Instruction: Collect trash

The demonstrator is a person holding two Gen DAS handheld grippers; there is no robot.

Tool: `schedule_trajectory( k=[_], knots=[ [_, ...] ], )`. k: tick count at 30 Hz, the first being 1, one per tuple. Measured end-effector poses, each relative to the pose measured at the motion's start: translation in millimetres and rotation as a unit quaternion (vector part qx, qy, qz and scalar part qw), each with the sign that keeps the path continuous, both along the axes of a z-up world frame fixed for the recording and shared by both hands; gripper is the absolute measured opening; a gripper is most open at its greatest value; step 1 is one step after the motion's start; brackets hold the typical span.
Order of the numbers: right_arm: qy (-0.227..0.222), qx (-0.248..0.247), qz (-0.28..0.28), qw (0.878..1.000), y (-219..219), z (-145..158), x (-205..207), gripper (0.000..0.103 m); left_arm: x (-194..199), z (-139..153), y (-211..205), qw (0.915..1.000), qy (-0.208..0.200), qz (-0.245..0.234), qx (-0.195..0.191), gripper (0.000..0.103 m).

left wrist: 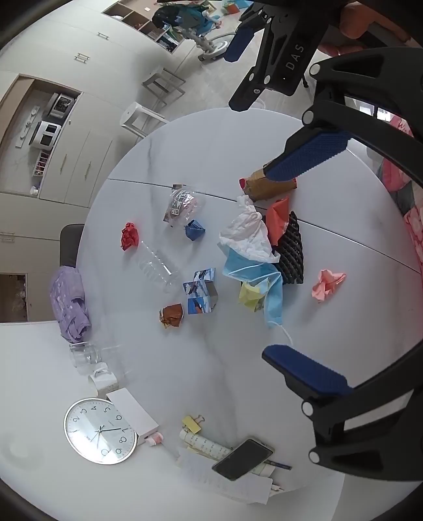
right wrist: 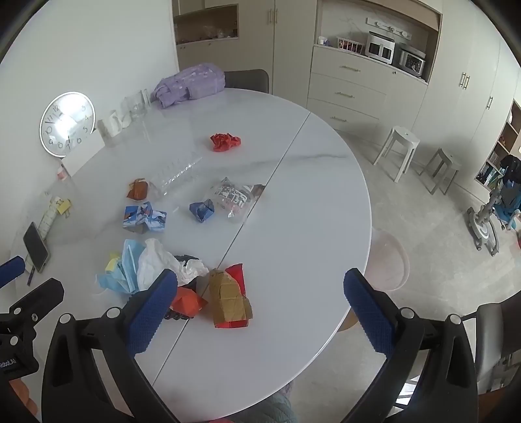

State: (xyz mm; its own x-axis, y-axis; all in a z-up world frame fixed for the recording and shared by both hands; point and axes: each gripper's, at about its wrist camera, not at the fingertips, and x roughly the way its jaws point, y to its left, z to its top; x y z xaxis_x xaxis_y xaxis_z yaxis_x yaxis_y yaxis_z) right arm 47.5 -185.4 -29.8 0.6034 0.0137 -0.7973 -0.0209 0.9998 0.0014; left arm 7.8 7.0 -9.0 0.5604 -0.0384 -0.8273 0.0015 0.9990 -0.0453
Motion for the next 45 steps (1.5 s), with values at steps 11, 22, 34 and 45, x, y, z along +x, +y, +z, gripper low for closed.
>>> schedule_trajectory(
  k=[11, 22, 34, 45],
  knots=[
    [0.000, 0.001, -0.006, 1.000, -1.5, -1.4, -7.1, 0.101, -5.8, -1.7, -1.7, 1.0000, -0.001, -0.007, 0.002, 0.096],
    [0.001, 0.000, -0.005, 1.000, -1.1, -0.7, -7.3, 0.101, -8.2, -2.9, 0.2, 1.0000, 0.001, -0.007, 0.001, 0.096],
    [0.005, 0.001, -0.003, 1.000, 0.6, -2.6, -6.4, 0.101, -6.8, -2.0, 2.1, 1.0000, 0.005, -0.006, 0.002, 0.096],
    [0.007, 0.002, -0.002, 1.000, 2.2, -4.1, -4.3, 0.101, -5.5, -1.7, 2.4, 1.0000, 0.007, -0.006, 0.002, 0.096]
  ],
)
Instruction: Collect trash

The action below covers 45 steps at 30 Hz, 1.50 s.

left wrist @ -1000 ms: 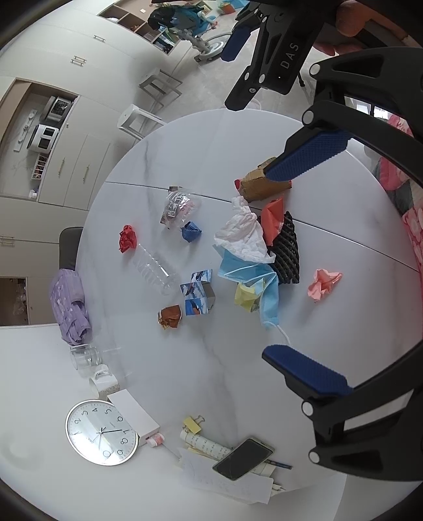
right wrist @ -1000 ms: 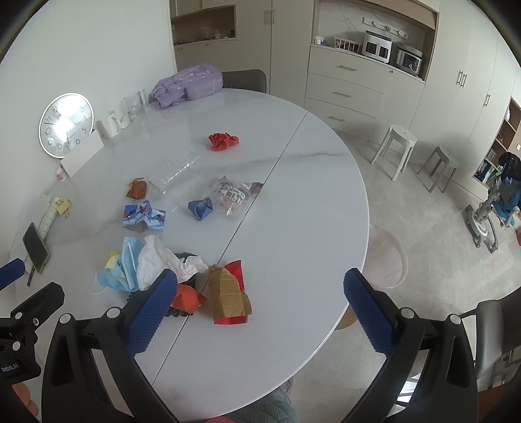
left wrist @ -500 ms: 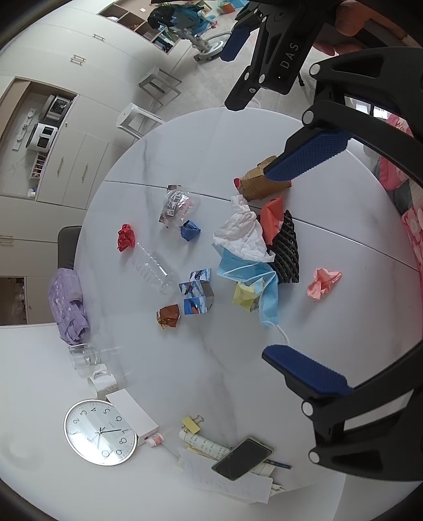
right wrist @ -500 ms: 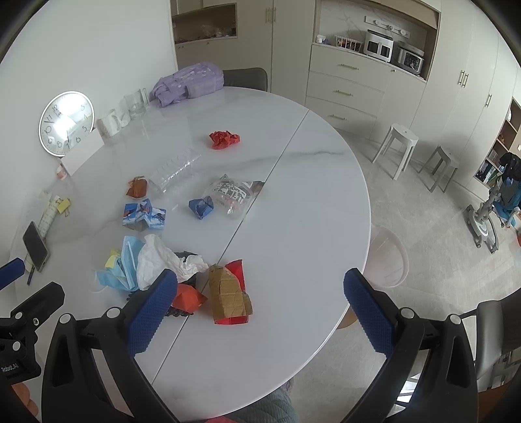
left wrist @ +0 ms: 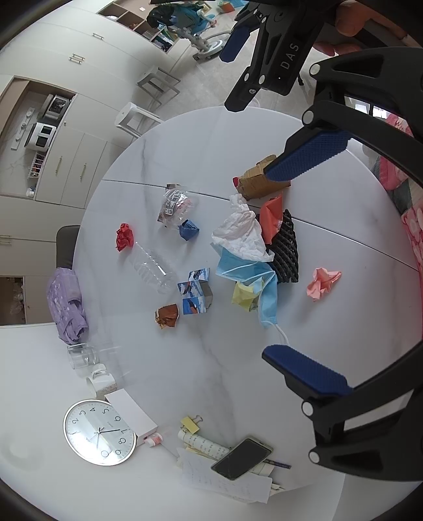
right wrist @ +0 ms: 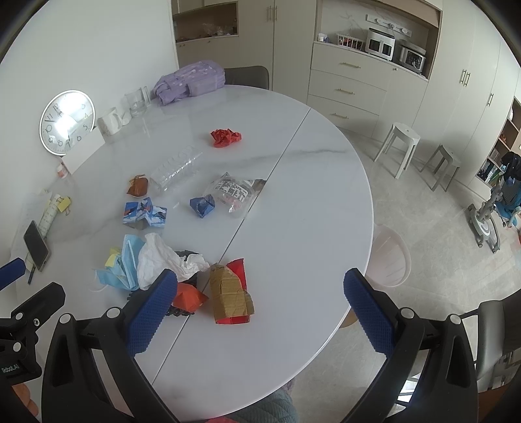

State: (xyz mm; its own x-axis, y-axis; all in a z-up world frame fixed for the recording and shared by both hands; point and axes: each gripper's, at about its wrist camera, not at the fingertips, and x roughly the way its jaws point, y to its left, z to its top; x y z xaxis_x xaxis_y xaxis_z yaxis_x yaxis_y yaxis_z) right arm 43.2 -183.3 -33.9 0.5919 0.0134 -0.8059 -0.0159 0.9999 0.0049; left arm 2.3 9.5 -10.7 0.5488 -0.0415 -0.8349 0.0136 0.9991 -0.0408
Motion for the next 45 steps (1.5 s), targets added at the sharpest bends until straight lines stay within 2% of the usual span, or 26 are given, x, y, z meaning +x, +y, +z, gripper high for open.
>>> schedule_trajectory(
  k=[7, 12, 32, 37, 40, 43, 45],
  knots=[
    [-0.012, 0.011, 0.012, 1.000, 0.3, -3.6, -1.1, 0.101, 2.3, -2.6, 2.1, 1.0000, 0.000, -0.001, -0.010, 0.096],
    [-0.005, 0.024, 0.016, 1.000, -1.4, -9.0, -1.7, 0.101, 5.0, -10.7, 5.0, 0.9998, 0.014, 0.009, -0.010, 0.096],
    [-0.004, 0.010, 0.028, 1.000, -1.3, -11.6, -2.6, 0.101, 2.8, -11.7, -2.7, 0.9999, 0.012, 0.006, -0.004, 0.096],
    [0.030, 0.013, 0.051, 0.998, 0.8, -40.4, 0.8, 0.101, 0.1, -21.8, 11.4, 0.9999, 0.003, -0.012, -0.012, 0.096],
    [0.067, 0.018, 0.059, 0.996, 1.5, -67.4, 2.4, 0.101, -7.7, -38.6, 22.1, 0.9995, -0.004, -0.026, 0.016, 0.096],
    [0.110, 0.015, 0.066, 0.992, 4.0, -95.7, 5.3, 0.101, -16.4, -67.4, 29.0, 0.9977, 0.019, -0.055, 0.035, 0.096],
    [0.126, 0.010, 0.067, 0.990, 3.9, -109.2, 5.2, 0.101, -21.2, -90.8, 30.1, 0.9957, 0.048, -0.073, 0.029, 0.096]
  ],
)
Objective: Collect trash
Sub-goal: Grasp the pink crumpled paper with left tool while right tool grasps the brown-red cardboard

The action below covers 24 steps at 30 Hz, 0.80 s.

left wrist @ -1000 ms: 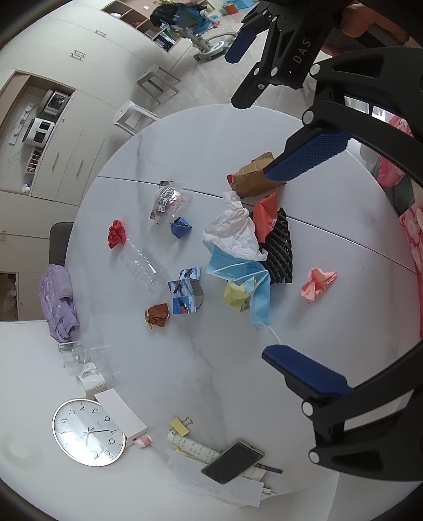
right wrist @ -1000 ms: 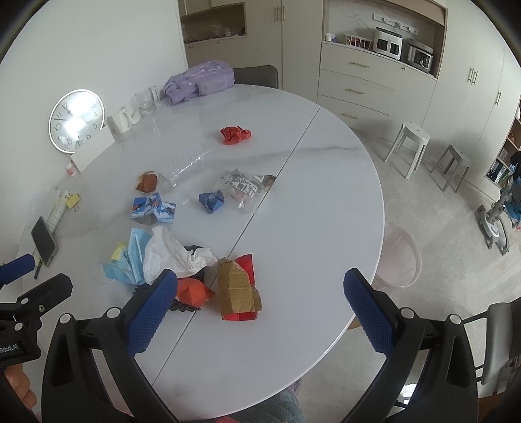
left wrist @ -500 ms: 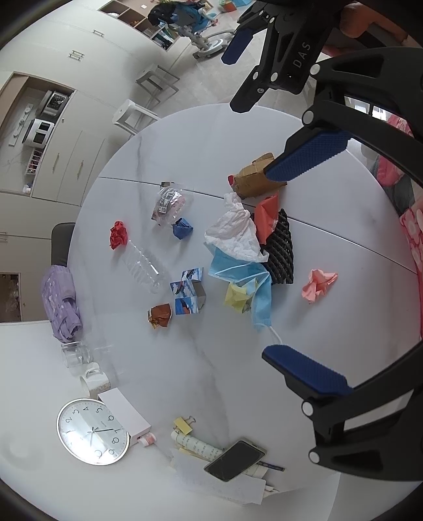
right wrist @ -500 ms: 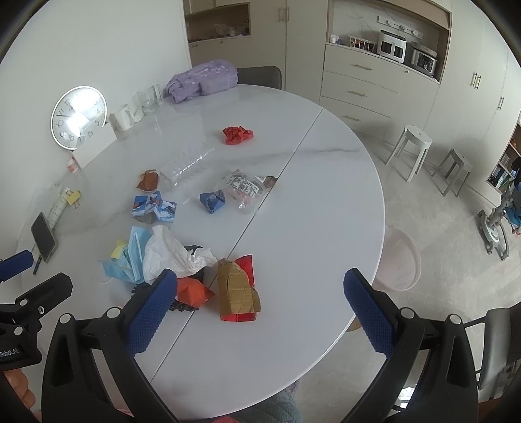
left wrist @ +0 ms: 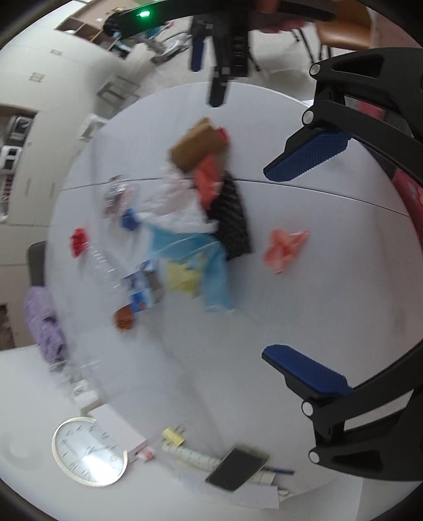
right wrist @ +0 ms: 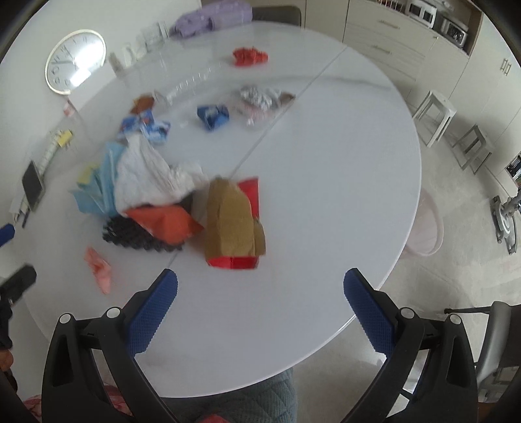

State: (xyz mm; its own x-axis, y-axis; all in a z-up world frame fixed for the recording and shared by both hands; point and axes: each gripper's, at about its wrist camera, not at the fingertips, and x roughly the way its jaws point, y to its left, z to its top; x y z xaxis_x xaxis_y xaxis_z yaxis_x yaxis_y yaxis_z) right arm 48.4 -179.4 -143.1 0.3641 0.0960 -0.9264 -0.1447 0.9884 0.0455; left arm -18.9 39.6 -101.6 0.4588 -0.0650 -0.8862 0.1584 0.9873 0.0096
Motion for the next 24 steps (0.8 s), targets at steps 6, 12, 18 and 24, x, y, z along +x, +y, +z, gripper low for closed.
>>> schedule_trajectory(
  k=[6, 12, 18, 24],
  knots=[
    [0.031, -0.002, -0.008, 0.999, -11.5, -20.3, -2.1, 0.101, 6.0, -57.6, -7.1, 0.9991, 0.040, -0.009, -0.008, 0.095],
    [0.040, 0.008, -0.018, 0.999, -19.8, -20.8, -11.1, 0.101, 25.9, -87.4, -15.2, 0.9986, 0.052, 0.003, -0.007, 0.071],
    [0.030, 0.014, -0.012, 0.999, -19.1, -19.4, -2.9, 0.101, 33.2, -96.4, -20.3, 0.9985, 0.052, 0.017, -0.006, 0.039],
    [0.021, 0.030, 0.018, 0.999, 5.4, -29.3, 33.7, 0.101, 25.1, -75.2, -14.6, 0.9989, 0.037, 0.018, -0.024, 0.039]
  ],
)
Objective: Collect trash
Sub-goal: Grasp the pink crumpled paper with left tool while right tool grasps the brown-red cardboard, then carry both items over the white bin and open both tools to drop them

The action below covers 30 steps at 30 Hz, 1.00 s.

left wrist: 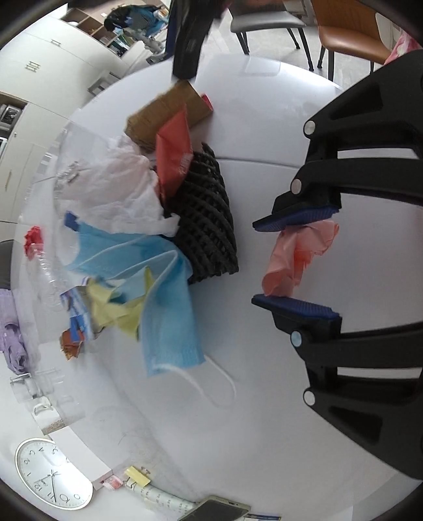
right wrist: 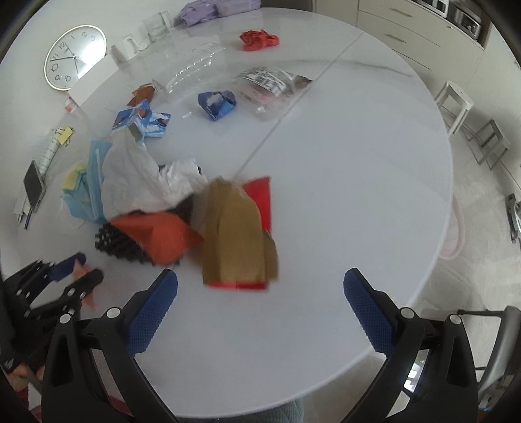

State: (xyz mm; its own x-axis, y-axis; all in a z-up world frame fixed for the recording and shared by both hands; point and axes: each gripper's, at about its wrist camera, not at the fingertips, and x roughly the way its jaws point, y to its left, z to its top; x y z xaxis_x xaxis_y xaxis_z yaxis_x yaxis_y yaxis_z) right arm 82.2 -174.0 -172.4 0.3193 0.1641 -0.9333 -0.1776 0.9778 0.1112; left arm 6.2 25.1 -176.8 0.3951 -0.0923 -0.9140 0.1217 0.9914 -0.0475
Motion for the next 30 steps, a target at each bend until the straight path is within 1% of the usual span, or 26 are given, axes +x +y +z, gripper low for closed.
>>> schedule_trajectory(
  k=[3, 5, 6, 7, 8, 9, 12, 14, 15, 16, 18, 20, 22, 23, 25, 28, 30],
  knots=[
    [0.012, -0.009, 0.000, 1.000, 7.7, -13.3, 21.6, 0.101, -7.8, 20.1, 3.2, 0.9999, -0.015, -0.002, -0.001, 0.039],
    [0.029, -0.008, -0.002, 1.000, 7.5, -22.4, 30.4, 0.093, -14.0, 34.8, 4.0, 0.9997, -0.025, 0.001, -0.002, 0.039],
    [0.041, -0.005, -0.003, 0.999, 5.6, -27.5, 34.2, 0.080, -12.9, 39.2, 5.7, 0.9996, -0.029, 0.003, 0.000, 0.039],
    [0.055, 0.014, -0.003, 0.998, 2.0, -31.4, 36.9, 0.065, -12.9, 45.2, 6.5, 0.9994, -0.035, 0.008, 0.000, 0.039],
    [0.063, 0.032, -0.004, 0.998, -1.8, -33.0, 37.2, 0.058, -15.3, 53.7, 5.5, 0.9990, -0.043, 0.013, -0.002, 0.039],
    [0.069, 0.050, -0.005, 0.996, -6.0, -34.2, 37.9, 0.048, -13.3, 58.1, 5.0, 0.9988, -0.046, 0.015, -0.004, 0.039],
    [0.075, 0.093, -0.004, 0.993, -20.6, -33.0, 38.4, 0.039, -12.9, 73.3, -8.5, 0.9982, -0.058, 0.015, 0.000, 0.039],
    [0.081, 0.146, -0.008, 0.986, -37.9, -29.4, 38.4, 0.038, -7.9, 83.2, -28.8, 0.9977, -0.067, 0.004, 0.007, 0.039],
    [0.082, 0.172, -0.013, 0.982, -50.0, -25.5, 38.6, 0.038, -2.7, 85.5, -36.0, 0.9977, -0.068, -0.001, 0.005, 0.039],
    [0.079, 0.187, -0.018, 0.979, -63.4, -21.1, 38.9, 0.038, 4.6, 88.3, -48.3, 0.9975, -0.069, -0.010, 0.003, 0.039],
    [0.071, 0.203, -0.024, 0.976, -90.0, -10.5, 38.2, 0.038, 15.5, 96.2, -80.9, 0.9967, -0.075, -0.030, -0.004, 0.039],
    [0.053, 0.210, -0.037, 0.976, -135.5, 5.6, 42.3, 0.038, 30.3, 102.3, -116.1, 0.9955, -0.077, -0.051, -0.016, 0.039],
    [0.033, 0.198, -0.053, 0.978, -190.8, 20.5, 48.6, 0.038, 50.8, 106.2, -158.7, 0.9938, -0.077, -0.072, -0.035, 0.039],
    [0.027, 0.186, -0.060, 0.980, -209.3, 22.1, 52.0, 0.038, 65.5, 108.9, -187.1, 0.9926, -0.078, -0.083, -0.043, 0.039],
    [0.013, 0.155, -0.077, 0.985, -257.8, 24.6, 63.0, 0.038, 86.8, 111.7, -227.3, 0.9906, -0.078, -0.098, -0.056, 0.039],
    [0.011, 0.100, -0.099, 0.990, -330.6, 10.3, 87.9, 0.038, 118.8, 111.3, -284.5, 0.9878, -0.070, -0.116, -0.076, 0.039],
    [0.022, 0.088, -0.105, 0.990, -362.8, -5.9, 103.5, 0.038, 140.3, 107.7, -323.7, 0.9871, -0.061, -0.126, -0.079, 0.039]
  ],
)
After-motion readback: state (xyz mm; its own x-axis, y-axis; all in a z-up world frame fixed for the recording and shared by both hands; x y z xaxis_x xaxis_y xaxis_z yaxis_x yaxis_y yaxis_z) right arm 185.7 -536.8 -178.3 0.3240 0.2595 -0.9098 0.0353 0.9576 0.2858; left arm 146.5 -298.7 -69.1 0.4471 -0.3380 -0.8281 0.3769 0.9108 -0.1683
